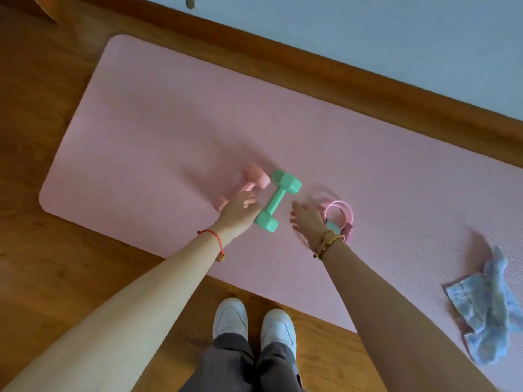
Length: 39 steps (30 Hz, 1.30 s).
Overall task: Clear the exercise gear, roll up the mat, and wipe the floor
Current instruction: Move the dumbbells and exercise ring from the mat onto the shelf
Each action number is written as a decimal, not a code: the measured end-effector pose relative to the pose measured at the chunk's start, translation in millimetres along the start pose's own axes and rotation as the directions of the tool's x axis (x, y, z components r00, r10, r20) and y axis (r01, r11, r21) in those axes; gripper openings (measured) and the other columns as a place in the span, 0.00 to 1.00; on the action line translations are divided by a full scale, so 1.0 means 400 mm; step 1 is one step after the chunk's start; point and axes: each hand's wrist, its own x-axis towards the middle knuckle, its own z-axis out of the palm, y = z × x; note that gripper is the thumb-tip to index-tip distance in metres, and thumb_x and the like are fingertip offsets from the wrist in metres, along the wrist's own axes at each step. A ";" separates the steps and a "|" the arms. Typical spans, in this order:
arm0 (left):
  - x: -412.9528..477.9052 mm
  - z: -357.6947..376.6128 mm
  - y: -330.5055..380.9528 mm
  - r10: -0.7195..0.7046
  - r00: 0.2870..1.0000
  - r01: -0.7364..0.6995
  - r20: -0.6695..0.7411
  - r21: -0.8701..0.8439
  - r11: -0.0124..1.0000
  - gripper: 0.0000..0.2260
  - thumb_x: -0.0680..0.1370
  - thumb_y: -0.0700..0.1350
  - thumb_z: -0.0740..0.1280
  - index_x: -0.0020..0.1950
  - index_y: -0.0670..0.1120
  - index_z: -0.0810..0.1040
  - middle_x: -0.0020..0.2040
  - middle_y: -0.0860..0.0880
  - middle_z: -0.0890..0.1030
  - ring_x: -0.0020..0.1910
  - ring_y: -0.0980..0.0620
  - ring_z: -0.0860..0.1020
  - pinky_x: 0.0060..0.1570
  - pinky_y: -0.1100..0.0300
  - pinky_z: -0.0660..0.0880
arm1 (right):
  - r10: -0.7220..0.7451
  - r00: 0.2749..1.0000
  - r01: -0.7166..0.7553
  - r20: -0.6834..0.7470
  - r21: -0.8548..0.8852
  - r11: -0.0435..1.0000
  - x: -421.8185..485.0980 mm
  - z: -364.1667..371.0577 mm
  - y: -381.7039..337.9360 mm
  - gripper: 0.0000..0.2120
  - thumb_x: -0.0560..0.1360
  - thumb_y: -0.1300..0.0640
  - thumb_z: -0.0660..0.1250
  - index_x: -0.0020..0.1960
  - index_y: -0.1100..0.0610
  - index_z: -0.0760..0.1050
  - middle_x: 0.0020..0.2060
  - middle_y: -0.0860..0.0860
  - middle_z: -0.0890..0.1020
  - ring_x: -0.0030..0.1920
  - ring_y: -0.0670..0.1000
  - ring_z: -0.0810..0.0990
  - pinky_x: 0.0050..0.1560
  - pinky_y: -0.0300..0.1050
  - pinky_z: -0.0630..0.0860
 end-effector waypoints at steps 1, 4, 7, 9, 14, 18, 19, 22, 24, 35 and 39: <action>0.035 0.009 -0.012 0.014 1.000 -0.014 0.017 0.011 1.000 0.22 0.80 0.44 0.65 0.75 0.46 0.70 0.73 0.49 0.73 0.72 0.50 0.72 0.72 0.52 0.68 | -0.006 1.000 0.006 -0.004 -0.005 1.000 0.042 0.012 0.010 0.15 0.80 0.53 0.59 0.47 0.65 0.74 0.41 0.53 0.72 0.46 0.55 0.70 0.60 0.61 0.74; 0.114 0.033 -0.037 0.053 0.996 -0.058 0.071 0.068 0.996 0.25 0.79 0.45 0.65 0.77 0.48 0.67 0.75 0.50 0.70 0.71 0.51 0.72 0.71 0.50 0.69 | -0.005 1.000 0.005 0.012 -0.003 1.000 0.148 0.048 0.035 0.22 0.81 0.51 0.59 0.54 0.72 0.73 0.41 0.53 0.70 0.45 0.54 0.69 0.60 0.62 0.75; 0.176 0.061 -0.067 0.033 0.991 -0.048 0.131 0.114 0.992 0.24 0.80 0.44 0.65 0.76 0.47 0.66 0.68 0.50 0.75 0.67 0.52 0.74 0.63 0.57 0.73 | -0.019 0.996 0.017 0.091 0.028 0.999 0.222 0.078 0.046 0.14 0.82 0.54 0.59 0.52 0.65 0.75 0.44 0.53 0.78 0.46 0.53 0.77 0.55 0.54 0.78; 0.206 0.077 -0.096 0.017 0.990 -0.037 0.138 0.145 0.989 0.21 0.81 0.44 0.66 0.73 0.46 0.70 0.64 0.50 0.79 0.63 0.51 0.78 0.56 0.61 0.73 | -0.018 0.992 0.010 0.122 0.063 0.998 0.250 0.096 0.055 0.08 0.82 0.57 0.60 0.47 0.58 0.75 0.46 0.53 0.81 0.46 0.53 0.81 0.50 0.48 0.80; 0.225 0.098 -0.118 0.038 0.982 -0.084 0.186 0.250 0.965 0.20 0.80 0.42 0.65 0.72 0.48 0.72 0.62 0.47 0.80 0.62 0.48 0.78 0.58 0.59 0.73 | -0.018 0.995 0.015 0.103 0.028 0.999 0.282 0.103 0.066 0.05 0.79 0.57 0.65 0.45 0.56 0.76 0.46 0.55 0.84 0.45 0.54 0.83 0.46 0.45 0.81; 0.210 0.097 -0.104 0.040 0.970 -0.097 0.242 0.228 0.969 0.21 0.81 0.37 0.62 0.75 0.46 0.68 0.63 0.45 0.78 0.63 0.46 0.77 0.57 0.59 0.72 | -0.021 0.994 0.019 0.106 0.017 1.000 0.268 0.095 0.054 0.03 0.79 0.59 0.66 0.47 0.58 0.76 0.43 0.54 0.84 0.41 0.51 0.83 0.40 0.43 0.80; 0.199 0.093 -0.102 0.048 0.968 -0.103 0.247 0.215 0.971 0.22 0.81 0.37 0.61 0.75 0.47 0.68 0.62 0.45 0.78 0.63 0.45 0.77 0.57 0.58 0.73 | -0.025 0.994 0.023 0.109 0.020 1.000 0.255 0.095 0.049 0.04 0.79 0.59 0.66 0.50 0.60 0.76 0.44 0.55 0.84 0.42 0.52 0.84 0.42 0.44 0.81; 0.132 0.071 -0.085 0.074 0.966 -0.129 0.247 0.214 0.968 0.22 0.81 0.39 0.61 0.75 0.50 0.68 0.61 0.46 0.80 0.61 0.45 0.78 0.60 0.54 0.76 | -0.039 0.994 0.039 0.099 0.009 0.999 0.181 0.088 0.032 0.05 0.79 0.59 0.66 0.52 0.61 0.76 0.47 0.56 0.85 0.46 0.54 0.85 0.47 0.47 0.82; 0.061 0.048 -0.056 0.090 0.964 -0.141 0.252 0.192 0.971 0.22 0.81 0.40 0.61 0.75 0.51 0.67 0.62 0.45 0.80 0.61 0.46 0.78 0.62 0.52 0.75 | -0.056 0.994 0.057 0.096 -0.003 0.998 0.101 0.081 0.012 0.04 0.79 0.58 0.66 0.50 0.59 0.76 0.48 0.57 0.85 0.49 0.56 0.85 0.52 0.51 0.83; -0.573 -0.187 0.189 0.179 0.967 -0.194 0.182 0.069 0.978 0.19 0.83 0.43 0.62 0.75 0.49 0.67 0.59 0.48 0.78 0.60 0.48 0.78 0.64 0.50 0.75 | -0.157 0.969 0.179 0.188 -0.102 0.979 -0.602 0.063 -0.237 0.03 0.80 0.57 0.66 0.47 0.54 0.74 0.47 0.55 0.84 0.46 0.53 0.84 0.49 0.45 0.82; -0.846 -0.280 0.256 0.183 0.979 -0.184 0.091 0.002 0.983 0.19 0.83 0.44 0.61 0.74 0.50 0.68 0.58 0.48 0.79 0.59 0.47 0.79 0.61 0.50 0.78 | -0.194 0.943 0.245 0.270 -0.171 0.954 -0.888 0.082 -0.317 0.02 0.80 0.58 0.65 0.49 0.57 0.74 0.44 0.54 0.83 0.40 0.47 0.83 0.38 0.35 0.80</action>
